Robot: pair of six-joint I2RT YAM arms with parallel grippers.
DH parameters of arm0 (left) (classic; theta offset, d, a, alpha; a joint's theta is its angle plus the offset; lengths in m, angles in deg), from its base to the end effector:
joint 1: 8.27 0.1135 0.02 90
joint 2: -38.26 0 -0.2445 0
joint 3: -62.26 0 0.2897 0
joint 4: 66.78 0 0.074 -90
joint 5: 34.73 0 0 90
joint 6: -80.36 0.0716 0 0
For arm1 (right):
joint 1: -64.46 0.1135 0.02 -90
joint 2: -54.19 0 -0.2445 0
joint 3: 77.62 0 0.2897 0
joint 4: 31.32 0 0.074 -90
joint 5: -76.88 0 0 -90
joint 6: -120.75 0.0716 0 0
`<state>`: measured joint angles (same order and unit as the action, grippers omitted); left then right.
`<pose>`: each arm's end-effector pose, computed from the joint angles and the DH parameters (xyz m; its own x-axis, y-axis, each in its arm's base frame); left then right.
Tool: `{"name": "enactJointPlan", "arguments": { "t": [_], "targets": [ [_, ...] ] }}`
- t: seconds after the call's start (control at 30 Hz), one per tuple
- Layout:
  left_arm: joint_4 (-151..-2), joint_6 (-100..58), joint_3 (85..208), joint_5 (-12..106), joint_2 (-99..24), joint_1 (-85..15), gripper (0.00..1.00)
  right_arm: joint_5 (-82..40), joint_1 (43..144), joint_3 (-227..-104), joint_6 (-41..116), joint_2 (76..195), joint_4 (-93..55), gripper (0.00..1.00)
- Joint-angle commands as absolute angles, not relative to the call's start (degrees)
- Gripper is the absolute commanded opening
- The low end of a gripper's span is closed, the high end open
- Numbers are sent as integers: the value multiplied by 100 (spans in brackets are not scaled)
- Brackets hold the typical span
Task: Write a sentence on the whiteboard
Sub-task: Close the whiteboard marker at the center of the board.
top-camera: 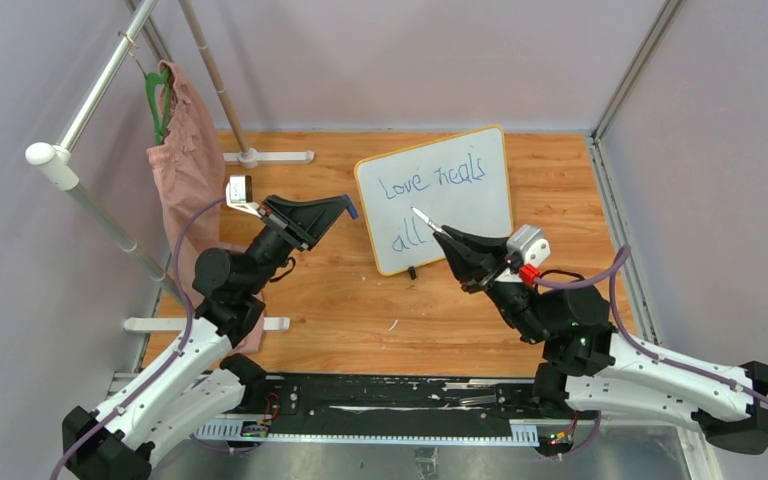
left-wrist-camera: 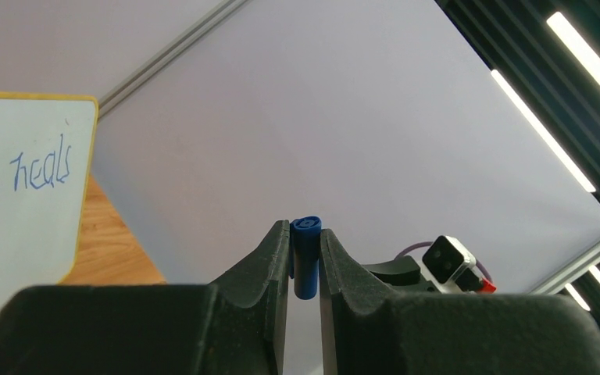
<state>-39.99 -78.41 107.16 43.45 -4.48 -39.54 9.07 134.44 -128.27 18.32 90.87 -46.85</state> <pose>0.2112 -0.1454 0.3601 -0.4666 -0.7841 -0.4093 0.6251 0.0351 -0.7798 0.1032 0.2042 0.3986 0.3277 0.3171 -0.8900 -0.7034 0.7108 -0.0057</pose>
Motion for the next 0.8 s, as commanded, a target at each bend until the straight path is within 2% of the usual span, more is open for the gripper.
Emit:
{"name": "enactJointPlan", "arguments": {
  "t": [0.0, 0.33, 0.77],
  "targets": [
    [-3883, -7867, 10923, 4304, -410, -3974, 0, 217, 13396, -13195, 2124, 9304, -4831, 0],
    [-2996, -8784, 10772, 4826, -445, -3974, 0, -880, 13503, -13644, 2290, 9996, -5647, 0],
    [-2828, -9127, 11115, 5518, -598, -3980, 0, -739, 13759, -13874, 1761, 10687, -6636, 0]
  ]
}}
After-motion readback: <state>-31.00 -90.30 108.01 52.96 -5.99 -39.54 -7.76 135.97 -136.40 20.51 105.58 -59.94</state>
